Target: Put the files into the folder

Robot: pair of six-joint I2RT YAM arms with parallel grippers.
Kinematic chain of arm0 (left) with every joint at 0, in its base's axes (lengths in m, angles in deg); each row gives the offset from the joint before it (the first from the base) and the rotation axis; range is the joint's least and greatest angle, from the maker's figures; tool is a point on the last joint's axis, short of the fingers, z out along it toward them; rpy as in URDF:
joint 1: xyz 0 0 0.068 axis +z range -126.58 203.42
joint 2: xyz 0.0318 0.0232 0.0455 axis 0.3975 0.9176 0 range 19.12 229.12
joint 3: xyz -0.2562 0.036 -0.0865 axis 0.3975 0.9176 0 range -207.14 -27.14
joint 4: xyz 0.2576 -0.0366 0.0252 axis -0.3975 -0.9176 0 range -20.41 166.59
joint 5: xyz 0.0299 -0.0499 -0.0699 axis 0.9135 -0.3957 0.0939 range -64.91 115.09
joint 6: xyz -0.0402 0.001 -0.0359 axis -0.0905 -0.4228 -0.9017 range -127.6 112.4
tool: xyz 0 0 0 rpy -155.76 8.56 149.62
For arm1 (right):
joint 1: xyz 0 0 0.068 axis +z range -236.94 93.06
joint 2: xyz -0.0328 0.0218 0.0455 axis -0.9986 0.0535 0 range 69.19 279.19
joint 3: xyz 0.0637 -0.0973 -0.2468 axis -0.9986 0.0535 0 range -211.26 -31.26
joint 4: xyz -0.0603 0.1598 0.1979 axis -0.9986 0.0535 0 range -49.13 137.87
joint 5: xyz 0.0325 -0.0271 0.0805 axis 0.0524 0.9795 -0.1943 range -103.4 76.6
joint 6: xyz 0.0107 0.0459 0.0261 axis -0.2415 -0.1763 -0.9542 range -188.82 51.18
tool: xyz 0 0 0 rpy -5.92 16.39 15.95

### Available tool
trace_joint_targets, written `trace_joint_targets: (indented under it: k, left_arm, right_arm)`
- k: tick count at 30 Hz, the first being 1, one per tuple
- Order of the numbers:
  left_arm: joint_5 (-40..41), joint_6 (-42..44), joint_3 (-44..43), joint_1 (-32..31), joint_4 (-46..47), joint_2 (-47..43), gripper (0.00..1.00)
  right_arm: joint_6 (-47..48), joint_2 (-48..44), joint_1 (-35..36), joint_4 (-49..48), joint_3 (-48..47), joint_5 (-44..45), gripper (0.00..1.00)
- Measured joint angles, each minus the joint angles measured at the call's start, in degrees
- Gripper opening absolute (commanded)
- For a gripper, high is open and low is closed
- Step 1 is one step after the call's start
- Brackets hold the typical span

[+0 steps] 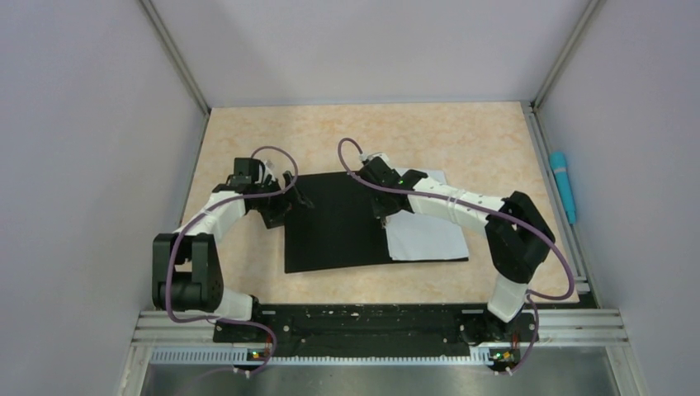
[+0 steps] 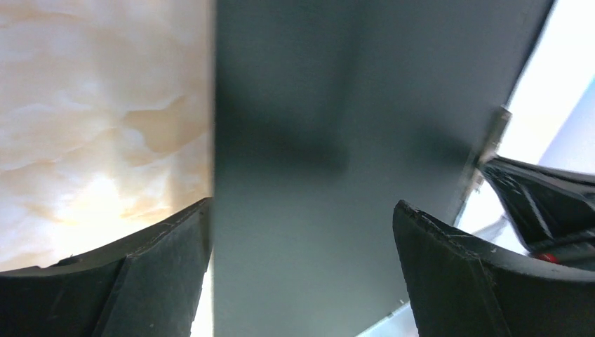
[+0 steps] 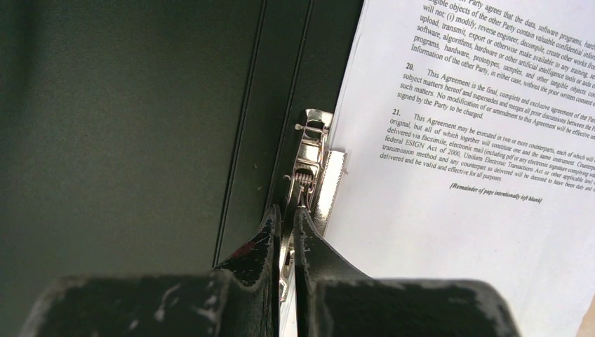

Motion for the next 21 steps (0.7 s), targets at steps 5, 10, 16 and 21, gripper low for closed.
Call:
trace_joint_targets:
  k: [5, 10, 16, 21]
  left_arm:
    - [-7.34, -1.79, 0.02, 0.31, 2.51, -0.24, 0.99]
    - [-12.83, -3.74, -1.01, 0.17, 2.62, -4.37, 0.99]
    - [-16.22, -5.29, -4.96, -1.64, 3.15, -11.45, 0.99]
    - [-16.20, -5.40, -6.80, -3.67, 2.84, -12.96, 0.99]
  right_arm:
    - [-0.04, 0.00, -0.20, 0.11, 0.00, -1.09, 0.00]
    - [-1.18, 1.36, -0.37, -2.91, 0.00, -5.31, 0.00]
    - [-4.26, 8.26, 0.42, -9.57, -0.74, -10.64, 0.00]
    - [-9.09, 12.35, 1.22, -16.79, -2.03, -16.17, 0.08]
